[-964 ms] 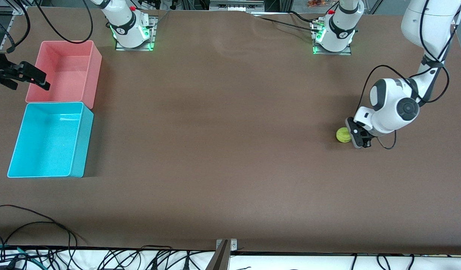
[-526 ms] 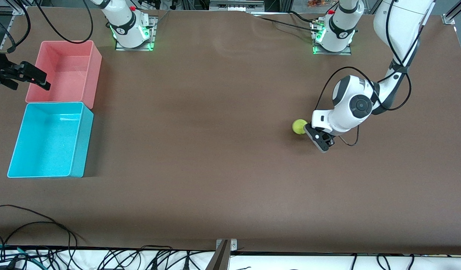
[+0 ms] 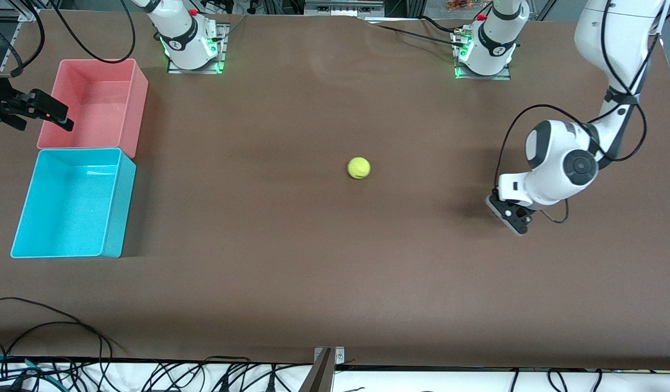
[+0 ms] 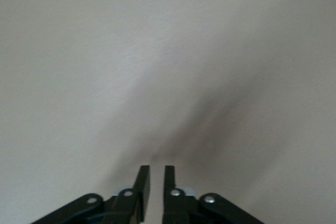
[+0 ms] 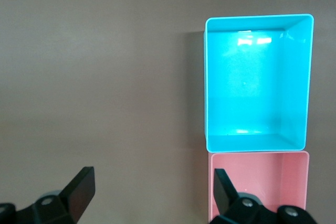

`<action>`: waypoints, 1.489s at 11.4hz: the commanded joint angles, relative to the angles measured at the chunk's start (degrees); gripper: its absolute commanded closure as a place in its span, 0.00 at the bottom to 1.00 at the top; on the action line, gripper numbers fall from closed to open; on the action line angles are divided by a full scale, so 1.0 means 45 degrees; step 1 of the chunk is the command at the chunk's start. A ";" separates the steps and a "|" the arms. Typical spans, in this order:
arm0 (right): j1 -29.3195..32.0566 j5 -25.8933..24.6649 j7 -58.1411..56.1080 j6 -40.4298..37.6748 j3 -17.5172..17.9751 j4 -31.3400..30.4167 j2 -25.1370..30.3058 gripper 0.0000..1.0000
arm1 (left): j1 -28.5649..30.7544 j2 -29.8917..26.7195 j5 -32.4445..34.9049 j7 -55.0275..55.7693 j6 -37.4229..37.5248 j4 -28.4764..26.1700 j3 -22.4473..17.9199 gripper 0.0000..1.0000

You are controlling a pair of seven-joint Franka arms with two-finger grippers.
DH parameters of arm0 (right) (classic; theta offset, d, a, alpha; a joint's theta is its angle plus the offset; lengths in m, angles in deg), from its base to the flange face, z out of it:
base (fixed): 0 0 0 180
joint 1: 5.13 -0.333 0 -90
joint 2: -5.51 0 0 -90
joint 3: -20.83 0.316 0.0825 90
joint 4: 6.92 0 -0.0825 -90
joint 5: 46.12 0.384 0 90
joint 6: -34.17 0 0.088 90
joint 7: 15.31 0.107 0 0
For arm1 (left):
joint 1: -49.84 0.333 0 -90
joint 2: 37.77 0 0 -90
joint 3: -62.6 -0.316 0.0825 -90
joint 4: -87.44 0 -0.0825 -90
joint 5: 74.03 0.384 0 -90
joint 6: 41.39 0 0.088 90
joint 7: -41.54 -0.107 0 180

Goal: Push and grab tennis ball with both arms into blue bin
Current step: 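Reach the right gripper toward the ball while the left gripper withdraws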

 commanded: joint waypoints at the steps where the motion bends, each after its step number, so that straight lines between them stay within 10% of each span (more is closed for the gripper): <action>1: 0.0017 0.0080 0.0110 -0.0243 0.0023 0.0265 -0.0049 0.00 | 0.0291 -0.2003 -0.0120 -0.0077 0.0228 -0.0898 -0.0509 0.00; 9: 0.0036 0.0041 0.0246 -0.0146 0.0004 0.0265 -0.0049 0.00 | 0.0644 -0.6106 -0.0101 0.0061 0.1727 -0.1976 -0.0568 0.00; 17: -0.0139 0.0099 0.0092 -0.0264 0.0063 0.0225 -0.1919 0.00 | 0.0605 -0.7362 -0.0081 0.1644 0.5181 -0.0400 -0.1545 0.00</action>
